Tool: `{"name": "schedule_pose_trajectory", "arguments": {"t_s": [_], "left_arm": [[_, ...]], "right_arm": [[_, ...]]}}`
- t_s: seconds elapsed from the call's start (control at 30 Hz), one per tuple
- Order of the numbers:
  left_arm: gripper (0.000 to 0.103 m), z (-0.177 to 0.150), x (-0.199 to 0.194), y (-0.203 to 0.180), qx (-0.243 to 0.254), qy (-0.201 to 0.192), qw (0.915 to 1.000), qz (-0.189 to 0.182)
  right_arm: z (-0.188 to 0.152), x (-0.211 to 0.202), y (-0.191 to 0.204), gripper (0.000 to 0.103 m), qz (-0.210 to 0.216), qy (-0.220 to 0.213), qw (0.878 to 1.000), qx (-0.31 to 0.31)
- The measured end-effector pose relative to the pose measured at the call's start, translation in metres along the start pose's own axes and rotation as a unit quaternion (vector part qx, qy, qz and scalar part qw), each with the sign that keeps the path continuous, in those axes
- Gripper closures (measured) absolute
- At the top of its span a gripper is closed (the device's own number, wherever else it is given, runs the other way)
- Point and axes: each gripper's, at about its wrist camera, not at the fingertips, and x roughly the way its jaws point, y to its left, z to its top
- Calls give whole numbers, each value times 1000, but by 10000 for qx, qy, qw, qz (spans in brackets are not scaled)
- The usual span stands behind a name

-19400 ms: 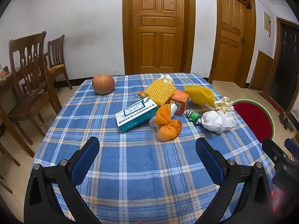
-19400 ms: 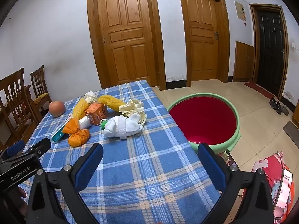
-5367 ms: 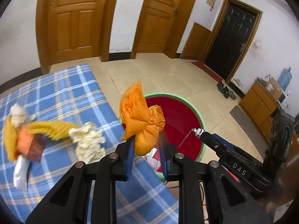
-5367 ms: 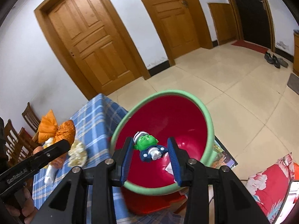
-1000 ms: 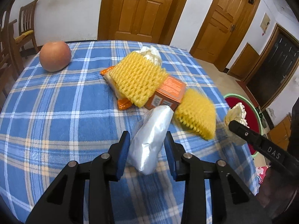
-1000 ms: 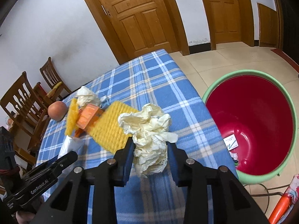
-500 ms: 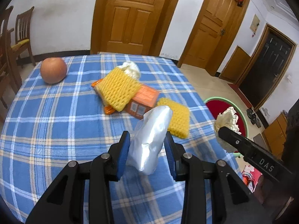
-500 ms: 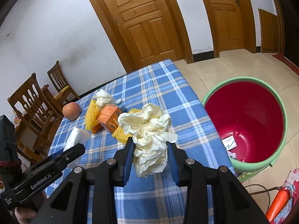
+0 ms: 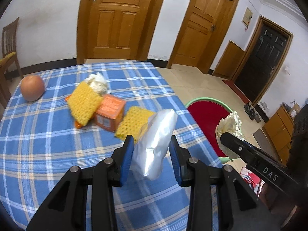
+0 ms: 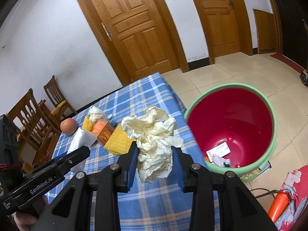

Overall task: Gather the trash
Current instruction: 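Lift the plastic bag and crumpled paper and carry them toward the red bucket, then open both tools over the red bucket to drop the bag and paper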

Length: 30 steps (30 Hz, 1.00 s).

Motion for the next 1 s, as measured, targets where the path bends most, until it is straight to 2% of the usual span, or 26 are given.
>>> {"name": "schedule_pose_trajectory", "arguments": {"t_s": [0.47,1.0], "left_arm": [[66,12,46,-50,402,340,9980,-357],[66,32,125,-121,982,698,9901,-716]], "right_arm": [[5,0,-60,66,-399,-68,9977,548],[7,19,-138,64,-882,77,9886,1217]]}}
